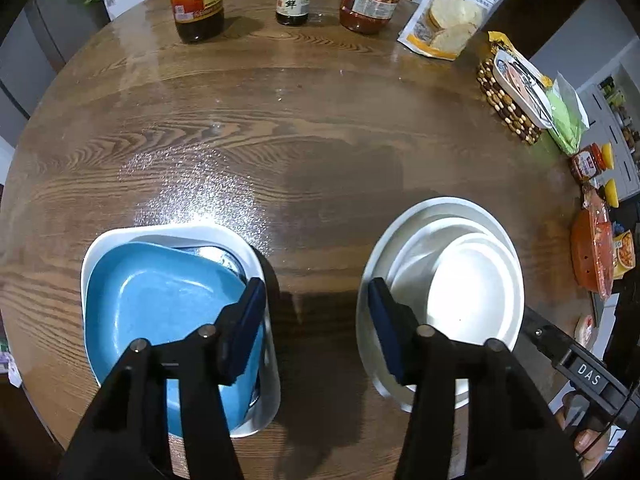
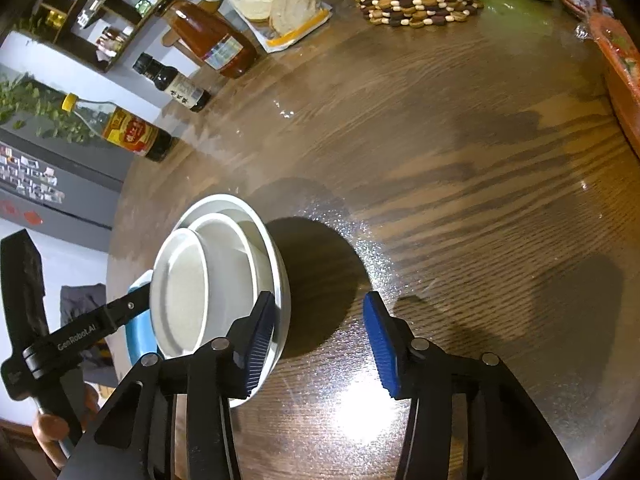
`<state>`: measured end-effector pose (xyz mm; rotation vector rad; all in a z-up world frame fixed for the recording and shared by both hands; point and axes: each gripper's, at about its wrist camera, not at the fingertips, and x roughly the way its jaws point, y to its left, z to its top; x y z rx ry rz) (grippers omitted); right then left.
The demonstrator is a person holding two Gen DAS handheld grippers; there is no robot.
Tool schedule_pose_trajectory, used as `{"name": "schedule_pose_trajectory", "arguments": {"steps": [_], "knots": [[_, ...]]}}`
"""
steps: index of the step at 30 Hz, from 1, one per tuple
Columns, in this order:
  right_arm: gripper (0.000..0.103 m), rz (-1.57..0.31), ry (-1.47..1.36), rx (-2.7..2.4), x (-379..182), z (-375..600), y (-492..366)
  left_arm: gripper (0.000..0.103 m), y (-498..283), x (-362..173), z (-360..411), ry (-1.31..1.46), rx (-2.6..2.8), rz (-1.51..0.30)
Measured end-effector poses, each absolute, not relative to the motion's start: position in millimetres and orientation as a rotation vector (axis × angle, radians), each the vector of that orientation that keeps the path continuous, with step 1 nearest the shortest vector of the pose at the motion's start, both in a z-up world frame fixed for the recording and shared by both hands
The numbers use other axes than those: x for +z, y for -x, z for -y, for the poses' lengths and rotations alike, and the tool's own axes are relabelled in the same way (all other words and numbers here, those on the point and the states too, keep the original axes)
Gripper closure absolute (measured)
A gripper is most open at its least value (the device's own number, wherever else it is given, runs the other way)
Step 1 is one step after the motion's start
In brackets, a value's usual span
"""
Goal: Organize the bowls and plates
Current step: 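Close the left gripper on the rim of the large white bowl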
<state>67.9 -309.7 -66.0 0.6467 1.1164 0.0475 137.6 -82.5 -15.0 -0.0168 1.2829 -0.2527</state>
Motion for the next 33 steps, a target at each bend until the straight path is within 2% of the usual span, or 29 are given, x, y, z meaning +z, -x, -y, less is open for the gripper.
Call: {"name": "schedule_pose_trajectory", "arguments": {"steps": [5, 8, 10, 13, 14, 18, 22, 33], "knots": [[0.055, -1.110, -0.657, 0.051, -67, 311, -67, 0.061, -136, -15, 92, -0.025, -0.239, -1.264], [0.065, -1.093, -0.667, 0.069, -67, 309, -67, 0.072, -134, -15, 98, -0.038, -0.233, -1.238], [0.073, -1.083, -0.670, 0.076, -66, 307, -67, 0.085, -132, -15, 103, -0.055, -0.233, -1.220], [0.079, -1.067, -0.662, 0.082, -64, 303, -68, 0.098, -130, -16, 109, -0.067, -0.239, -1.209], [0.080, -1.064, -0.661, 0.083, -63, 302, -68, 0.099, -130, -16, 110, -0.071, -0.241, -1.205], [0.080, -1.059, -0.657, 0.080, -63, 301, -68, 0.099, -128, -16, 111, -0.084, -0.231, -1.185], [0.093, -1.053, -0.624, 0.087, -58, 295, -71, 0.100, -126, -17, 112, -0.090, -0.224, -1.169], [0.093, -1.061, -0.608, 0.050, -53, 289, -72, 0.100, -121, -17, 115, -0.113, -0.213, -1.131]]}}
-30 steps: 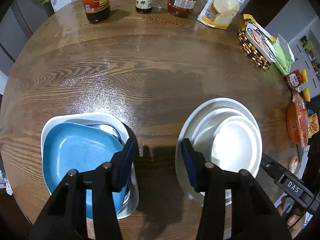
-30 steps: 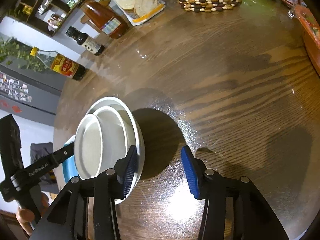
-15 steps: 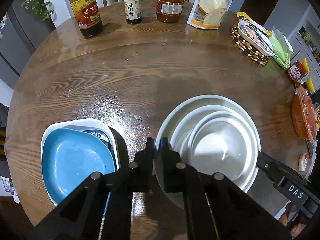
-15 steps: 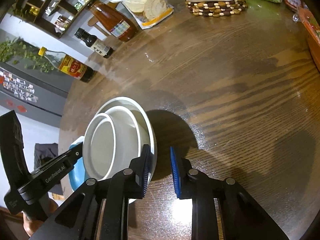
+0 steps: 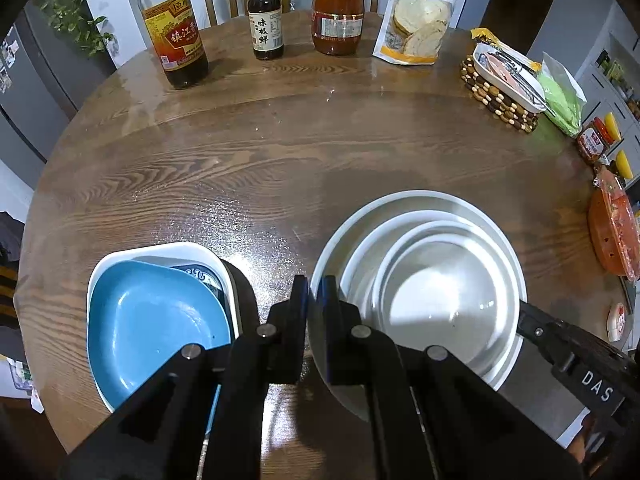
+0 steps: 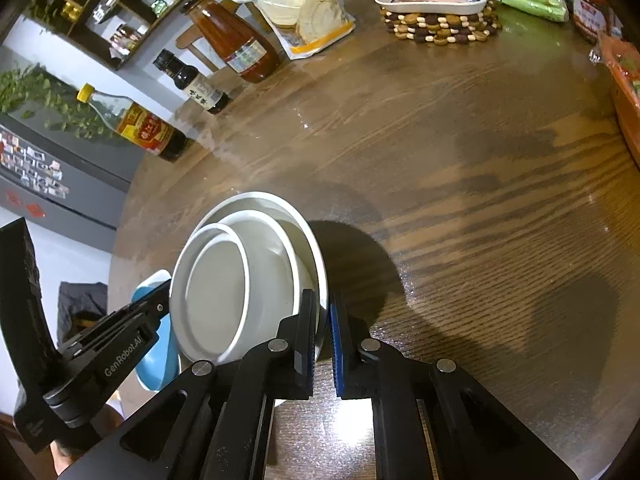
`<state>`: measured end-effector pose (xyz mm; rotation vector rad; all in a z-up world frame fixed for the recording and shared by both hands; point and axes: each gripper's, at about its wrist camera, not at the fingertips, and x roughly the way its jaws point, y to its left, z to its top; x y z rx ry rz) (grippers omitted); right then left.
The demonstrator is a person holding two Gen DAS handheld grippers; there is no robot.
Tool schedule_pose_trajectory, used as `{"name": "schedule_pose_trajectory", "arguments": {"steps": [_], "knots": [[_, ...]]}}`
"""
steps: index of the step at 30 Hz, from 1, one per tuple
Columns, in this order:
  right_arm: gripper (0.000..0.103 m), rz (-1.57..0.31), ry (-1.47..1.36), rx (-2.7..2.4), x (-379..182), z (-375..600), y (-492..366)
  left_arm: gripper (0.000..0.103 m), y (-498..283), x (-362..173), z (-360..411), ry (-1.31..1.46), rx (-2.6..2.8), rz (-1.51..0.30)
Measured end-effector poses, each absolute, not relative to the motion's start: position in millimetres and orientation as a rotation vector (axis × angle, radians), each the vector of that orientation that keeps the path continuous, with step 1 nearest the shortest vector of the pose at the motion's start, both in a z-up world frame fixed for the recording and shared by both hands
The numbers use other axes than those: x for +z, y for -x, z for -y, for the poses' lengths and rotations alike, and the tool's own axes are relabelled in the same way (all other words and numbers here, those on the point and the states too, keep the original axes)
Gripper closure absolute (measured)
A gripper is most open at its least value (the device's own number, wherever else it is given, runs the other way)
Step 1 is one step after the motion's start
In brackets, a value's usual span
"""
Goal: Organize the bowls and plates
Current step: 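Close the left gripper on the rim of the large white bowl, then lift the bowl stack with the left gripper and carry it over the teal dish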
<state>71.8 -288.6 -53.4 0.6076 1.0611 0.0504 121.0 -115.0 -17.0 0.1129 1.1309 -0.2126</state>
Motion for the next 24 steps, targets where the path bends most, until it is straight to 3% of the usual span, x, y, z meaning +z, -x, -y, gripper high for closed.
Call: {"name": "schedule_pose_trajectory", "arguments": {"steps": [24], "knots": [[0.093, -0.995, -0.579, 0.039, -27, 287, -58, 0.100, -109, 3, 114, -0.096, -0.227, -1.054]]}}
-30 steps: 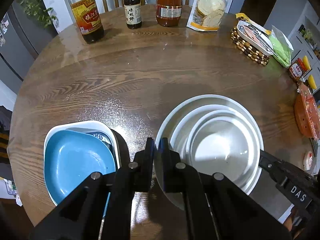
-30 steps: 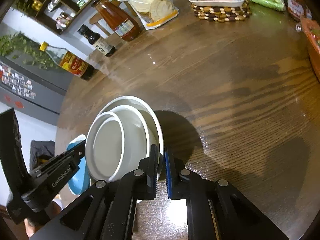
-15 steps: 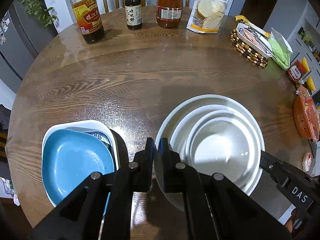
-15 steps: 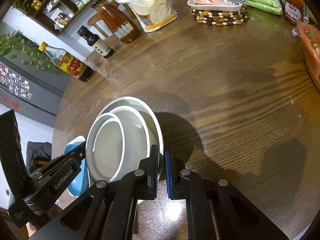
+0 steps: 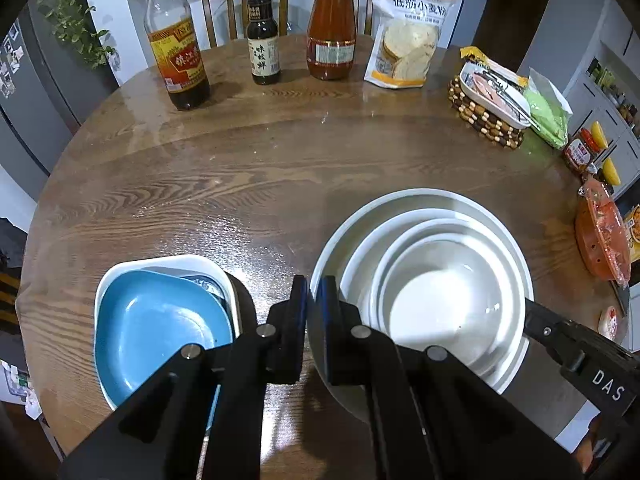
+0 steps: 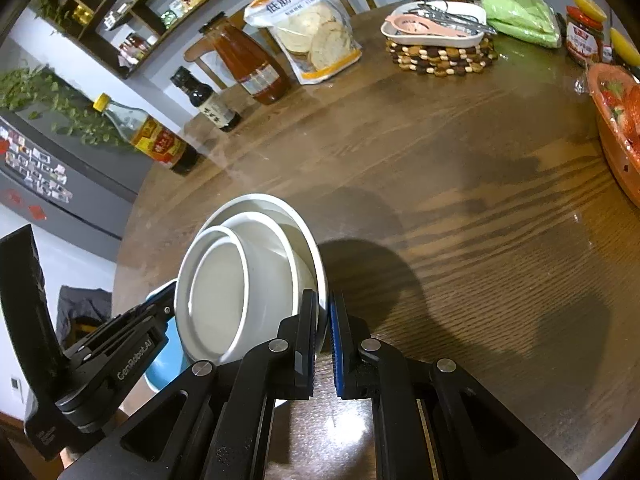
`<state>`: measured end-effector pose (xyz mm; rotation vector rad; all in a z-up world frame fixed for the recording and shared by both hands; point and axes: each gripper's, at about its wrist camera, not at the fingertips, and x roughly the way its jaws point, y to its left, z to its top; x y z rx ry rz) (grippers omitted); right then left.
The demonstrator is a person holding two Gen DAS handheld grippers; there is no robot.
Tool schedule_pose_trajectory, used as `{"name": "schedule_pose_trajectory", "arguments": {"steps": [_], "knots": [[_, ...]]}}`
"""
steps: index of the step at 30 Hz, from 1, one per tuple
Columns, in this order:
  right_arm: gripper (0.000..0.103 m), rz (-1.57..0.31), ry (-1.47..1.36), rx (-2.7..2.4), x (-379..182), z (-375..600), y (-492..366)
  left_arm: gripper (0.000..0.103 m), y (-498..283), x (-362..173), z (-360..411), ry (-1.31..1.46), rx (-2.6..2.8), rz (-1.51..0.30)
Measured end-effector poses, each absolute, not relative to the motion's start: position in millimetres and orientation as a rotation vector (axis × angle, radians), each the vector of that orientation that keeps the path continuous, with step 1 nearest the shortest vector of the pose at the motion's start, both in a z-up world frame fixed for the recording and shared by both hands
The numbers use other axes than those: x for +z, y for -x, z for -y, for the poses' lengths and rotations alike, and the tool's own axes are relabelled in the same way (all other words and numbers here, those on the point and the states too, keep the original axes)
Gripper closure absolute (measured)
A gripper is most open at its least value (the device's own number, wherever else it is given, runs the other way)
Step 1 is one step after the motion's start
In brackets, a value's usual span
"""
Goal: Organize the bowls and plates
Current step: 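Lift the bowl stack with the left gripper and carry it over the teal dish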
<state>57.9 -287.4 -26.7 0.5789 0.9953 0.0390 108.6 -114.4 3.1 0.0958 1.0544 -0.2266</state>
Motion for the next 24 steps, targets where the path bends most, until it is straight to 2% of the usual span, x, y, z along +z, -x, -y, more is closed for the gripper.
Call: {"name": "schedule_pose_trajectory", "arguments": {"steps": [24], "knots": [[0.092, -0.972, -0.462, 0.253, 10, 211, -63, 0.100, -71, 47, 30, 0.005, -0.039, -0.960]]}}
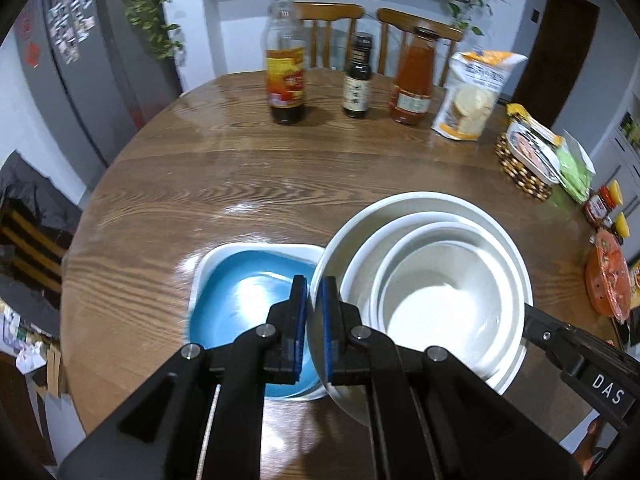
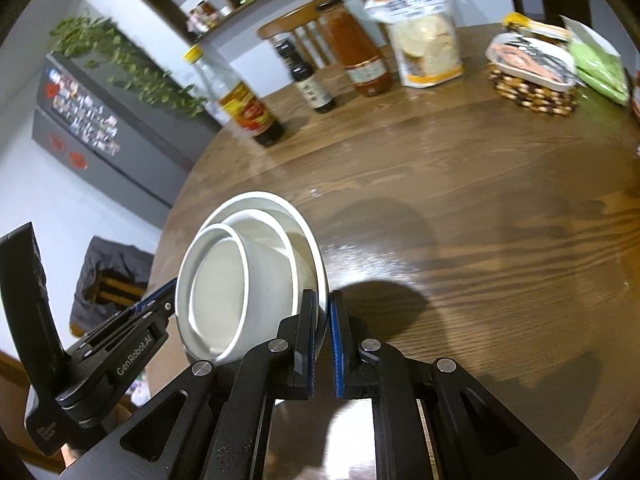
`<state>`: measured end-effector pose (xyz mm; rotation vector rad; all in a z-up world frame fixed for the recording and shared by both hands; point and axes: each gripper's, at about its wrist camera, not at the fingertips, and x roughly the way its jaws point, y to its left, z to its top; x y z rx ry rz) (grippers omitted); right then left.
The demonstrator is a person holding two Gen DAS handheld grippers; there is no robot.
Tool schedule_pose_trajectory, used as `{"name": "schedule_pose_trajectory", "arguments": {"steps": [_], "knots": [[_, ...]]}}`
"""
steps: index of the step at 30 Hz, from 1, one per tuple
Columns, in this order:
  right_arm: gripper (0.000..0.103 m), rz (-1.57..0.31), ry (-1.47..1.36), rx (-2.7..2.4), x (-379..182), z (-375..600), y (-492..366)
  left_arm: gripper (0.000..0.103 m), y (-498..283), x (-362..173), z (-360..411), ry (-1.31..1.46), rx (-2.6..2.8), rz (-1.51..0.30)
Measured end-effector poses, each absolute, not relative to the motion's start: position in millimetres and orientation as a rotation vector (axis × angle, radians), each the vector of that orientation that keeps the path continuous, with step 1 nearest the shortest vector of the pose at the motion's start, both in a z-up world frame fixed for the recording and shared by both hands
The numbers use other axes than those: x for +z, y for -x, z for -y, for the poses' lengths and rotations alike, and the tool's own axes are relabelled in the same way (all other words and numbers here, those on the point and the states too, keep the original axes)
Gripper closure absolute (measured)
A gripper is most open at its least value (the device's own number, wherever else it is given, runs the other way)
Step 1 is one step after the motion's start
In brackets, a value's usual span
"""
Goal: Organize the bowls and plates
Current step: 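Lift the bowl stack with the left gripper and carry it over the teal dish, then lower the bowl stack onto the teal dish with the left gripper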
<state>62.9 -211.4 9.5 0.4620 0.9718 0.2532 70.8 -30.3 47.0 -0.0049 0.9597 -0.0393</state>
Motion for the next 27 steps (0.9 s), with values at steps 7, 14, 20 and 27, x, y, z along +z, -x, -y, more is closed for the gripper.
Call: {"name": "schedule_pose_trajectory", "arguments": {"steps": [7, 14, 20, 27], "knots": [[0.092, -0.999, -0.423, 0.339, 6, 166, -74, 0.100, -63, 47, -16, 0.047, 0.055, -0.970], [0.093, -1.035, -0.386, 0.379, -2, 127, -89, 0.100, -66, 41, -51, 0.077, 0.112, -0.996], [0.092, -1.070, -0.388, 0.367, -15, 117, -99, 0.100, -79, 27, -62, 0.085, 0.119, -1.038], [0.093, -1.091, -0.413, 0.340, -26, 115, -106, 0.100, -91, 15, -66, 0.073, 0.096, -1.067]]}}
